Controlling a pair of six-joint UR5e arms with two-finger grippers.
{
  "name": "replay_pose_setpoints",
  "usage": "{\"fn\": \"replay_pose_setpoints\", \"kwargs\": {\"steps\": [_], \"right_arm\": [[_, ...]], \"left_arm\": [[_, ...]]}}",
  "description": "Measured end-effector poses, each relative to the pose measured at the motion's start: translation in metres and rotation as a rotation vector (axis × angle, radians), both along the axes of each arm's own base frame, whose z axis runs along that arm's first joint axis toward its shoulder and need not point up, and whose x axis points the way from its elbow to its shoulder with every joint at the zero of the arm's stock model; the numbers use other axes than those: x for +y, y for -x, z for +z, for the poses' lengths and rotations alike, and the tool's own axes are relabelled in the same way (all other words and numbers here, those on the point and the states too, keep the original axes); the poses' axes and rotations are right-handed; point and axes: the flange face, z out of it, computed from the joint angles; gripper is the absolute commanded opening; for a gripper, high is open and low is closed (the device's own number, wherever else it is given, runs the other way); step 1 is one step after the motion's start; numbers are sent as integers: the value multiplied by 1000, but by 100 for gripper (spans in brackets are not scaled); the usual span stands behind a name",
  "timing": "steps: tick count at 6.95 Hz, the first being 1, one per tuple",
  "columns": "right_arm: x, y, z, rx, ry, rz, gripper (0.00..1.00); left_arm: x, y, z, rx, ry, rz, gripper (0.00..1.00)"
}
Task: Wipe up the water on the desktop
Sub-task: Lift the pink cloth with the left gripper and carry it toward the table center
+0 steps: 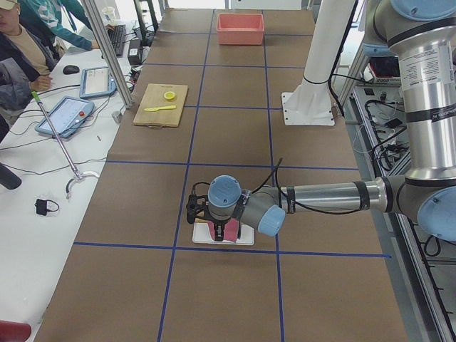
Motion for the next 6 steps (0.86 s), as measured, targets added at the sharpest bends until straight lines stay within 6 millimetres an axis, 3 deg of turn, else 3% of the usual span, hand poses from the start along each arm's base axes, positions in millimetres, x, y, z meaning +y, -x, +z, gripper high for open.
{"fn": "replay_pose_setpoints", "kwargs": {"steps": [3,5,6], "right_arm": [[1,1,3,-8,8,0,100],[1,1,4,-13,9,0,100],[1,1,4,-13,11,0,100]], "left_arm": [[-5,-8,1,2,10,14,80],[-5,-12,1,8,23,16,67],[-6,-14,1,11,27,17,66]]}}
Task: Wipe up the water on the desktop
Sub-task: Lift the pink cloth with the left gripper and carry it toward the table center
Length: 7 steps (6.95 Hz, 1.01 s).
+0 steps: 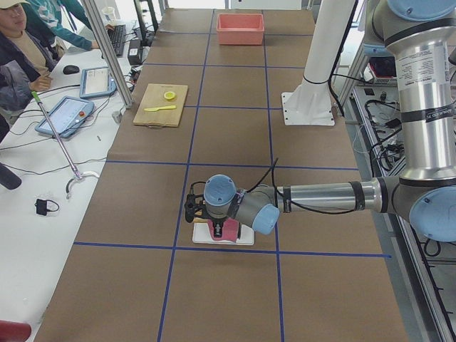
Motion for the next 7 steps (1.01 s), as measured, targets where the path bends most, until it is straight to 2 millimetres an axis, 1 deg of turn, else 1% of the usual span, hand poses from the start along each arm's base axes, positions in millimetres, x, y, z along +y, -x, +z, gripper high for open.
{"fn": "replay_pose_setpoints", "kwargs": {"steps": [1,3,5,6,7], "right_arm": [[0,0,1,0,2,0,100],[0,0,4,-2,9,0,100],[0,0,5,-3,11,0,100],[0,0,6,-4,13,0,100],[0,0,8,-4,16,0,100]], "left_arm": [[0,-1,0,2,2,1,66],[0,-3,-1,5,3,5,60],[0,-6,-1,7,1,12,59],[1,-7,-1,7,1,15,48],[1,-8,-2,7,0,17,27]]}}
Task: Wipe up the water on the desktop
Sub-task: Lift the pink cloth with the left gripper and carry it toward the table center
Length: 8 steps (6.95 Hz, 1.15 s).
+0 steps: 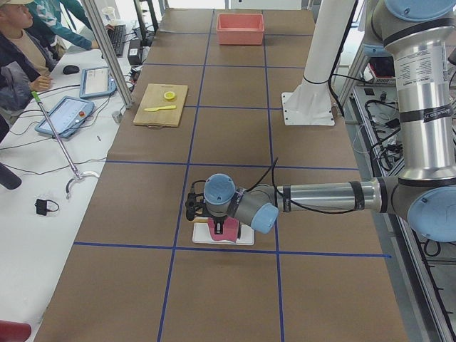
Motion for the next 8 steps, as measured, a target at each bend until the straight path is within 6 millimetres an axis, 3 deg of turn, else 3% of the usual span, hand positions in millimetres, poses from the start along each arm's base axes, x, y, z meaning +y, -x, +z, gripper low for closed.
{"fn": "replay_pose_setpoints", "kwargs": {"steps": [1,2,5,8], "right_arm": [[0,0,2,0,3,0,100],[0,0,2,0,5,0,100],[0,0,2,-4,5,0,100],[-2,2,-2,-16,-30,-1,100]], "left_arm": [[0,0,0,0,-1,1,7],[0,-1,-1,0,-3,1,0],[0,-1,-7,5,-32,8,0],[0,-2,-38,54,-75,19,0]]}}
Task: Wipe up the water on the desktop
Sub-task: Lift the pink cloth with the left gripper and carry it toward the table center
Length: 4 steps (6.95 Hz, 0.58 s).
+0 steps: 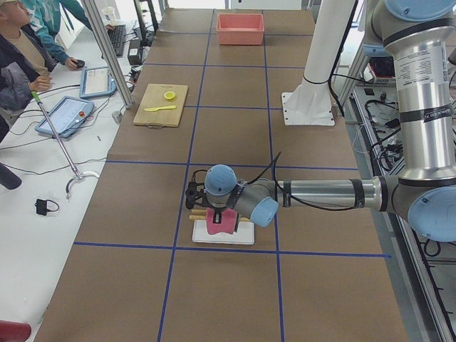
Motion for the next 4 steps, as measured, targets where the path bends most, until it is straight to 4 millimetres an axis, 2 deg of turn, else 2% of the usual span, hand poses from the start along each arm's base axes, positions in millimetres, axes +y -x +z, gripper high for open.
{"fn": "replay_pose_setpoints", "kwargs": {"steps": [1,2,3,4], "right_arm": [[-2,1,-2,-2,-13,-3,100],[-5,5,-7,-8,-37,-9,100],[-9,11,-14,-27,-84,-19,100],[-12,18,-23,-56,-139,-34,100]], "left_arm": [[0,0,-11,12,-12,2,0],[-3,-1,-32,23,-12,-9,0],[-12,-8,-70,48,16,-42,0],[-24,-29,-118,89,57,-69,0]]}}
